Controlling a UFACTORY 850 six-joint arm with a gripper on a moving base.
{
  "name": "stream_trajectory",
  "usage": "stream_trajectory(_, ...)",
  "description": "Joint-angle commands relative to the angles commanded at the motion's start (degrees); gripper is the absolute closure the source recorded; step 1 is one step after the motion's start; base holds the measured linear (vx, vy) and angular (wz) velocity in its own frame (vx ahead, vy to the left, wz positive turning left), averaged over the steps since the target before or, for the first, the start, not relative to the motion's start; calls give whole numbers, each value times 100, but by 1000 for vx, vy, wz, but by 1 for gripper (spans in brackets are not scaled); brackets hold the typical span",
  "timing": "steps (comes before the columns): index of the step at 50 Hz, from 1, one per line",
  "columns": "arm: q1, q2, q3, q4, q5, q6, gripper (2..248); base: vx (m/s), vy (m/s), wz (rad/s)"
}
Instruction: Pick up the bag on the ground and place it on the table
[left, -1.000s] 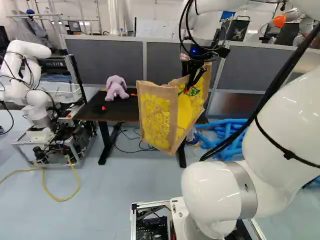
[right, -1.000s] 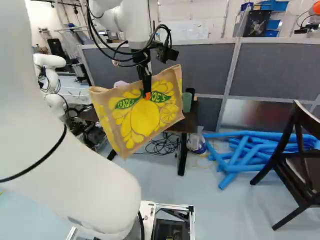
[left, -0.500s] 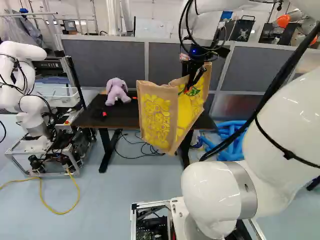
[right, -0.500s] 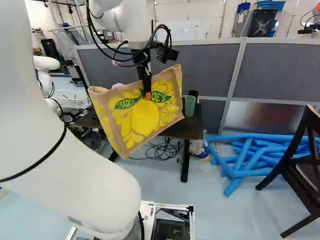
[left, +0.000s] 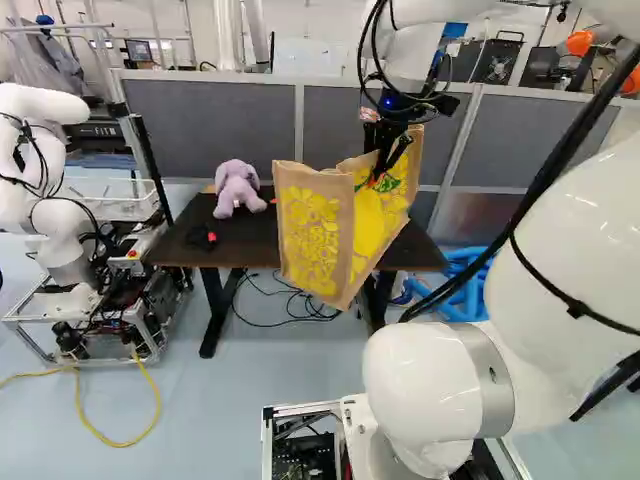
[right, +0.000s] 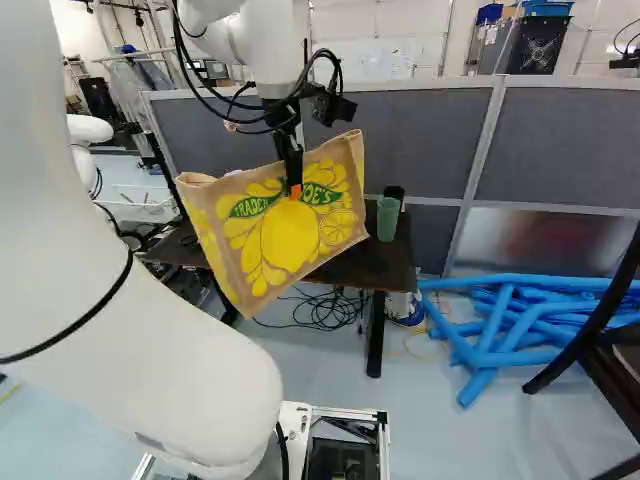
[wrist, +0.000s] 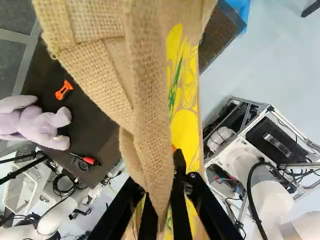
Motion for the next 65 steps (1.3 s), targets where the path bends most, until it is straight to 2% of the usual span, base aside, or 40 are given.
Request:
stream_trajectory(29, 0, 0, 0, 0, 0, 0, 224, 68, 3, -2)
stream_trajectory(65, 0, 0, 0, 0, 0, 0, 224, 1, 0, 0)
